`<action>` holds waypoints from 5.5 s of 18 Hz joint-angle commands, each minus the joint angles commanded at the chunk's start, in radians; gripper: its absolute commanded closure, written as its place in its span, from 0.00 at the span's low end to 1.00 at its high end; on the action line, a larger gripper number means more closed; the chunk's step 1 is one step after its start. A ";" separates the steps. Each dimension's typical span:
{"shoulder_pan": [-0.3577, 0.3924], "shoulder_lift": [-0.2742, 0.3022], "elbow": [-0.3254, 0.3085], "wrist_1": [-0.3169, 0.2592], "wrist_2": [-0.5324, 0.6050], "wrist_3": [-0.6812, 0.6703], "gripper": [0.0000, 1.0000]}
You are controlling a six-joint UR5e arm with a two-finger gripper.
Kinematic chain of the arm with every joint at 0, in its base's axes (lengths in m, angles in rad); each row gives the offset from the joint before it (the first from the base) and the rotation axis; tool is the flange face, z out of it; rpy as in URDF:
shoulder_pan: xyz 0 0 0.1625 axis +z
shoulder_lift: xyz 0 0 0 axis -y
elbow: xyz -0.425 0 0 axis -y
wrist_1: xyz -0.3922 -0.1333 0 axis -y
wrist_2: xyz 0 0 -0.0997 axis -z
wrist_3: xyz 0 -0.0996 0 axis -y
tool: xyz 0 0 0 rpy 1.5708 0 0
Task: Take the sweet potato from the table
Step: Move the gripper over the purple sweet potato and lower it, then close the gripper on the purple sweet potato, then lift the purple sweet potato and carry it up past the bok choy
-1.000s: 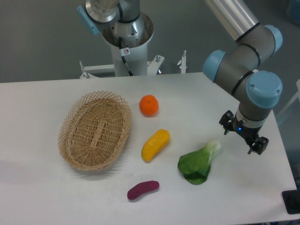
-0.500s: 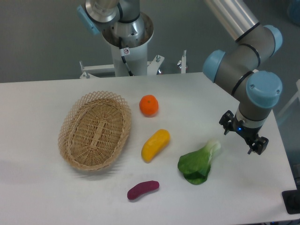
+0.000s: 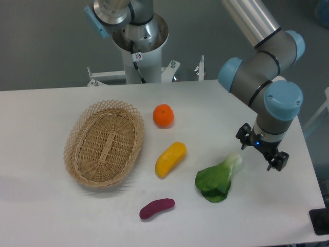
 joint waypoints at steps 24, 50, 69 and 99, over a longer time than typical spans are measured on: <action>-0.256 -0.080 -0.040 0.190 -0.018 -0.192 0.00; -0.377 -0.156 -0.037 0.258 -0.020 -0.304 0.54; -0.318 -0.095 -0.029 0.242 -0.017 -0.301 0.73; 0.030 -0.026 0.123 -0.026 -0.023 -0.045 0.73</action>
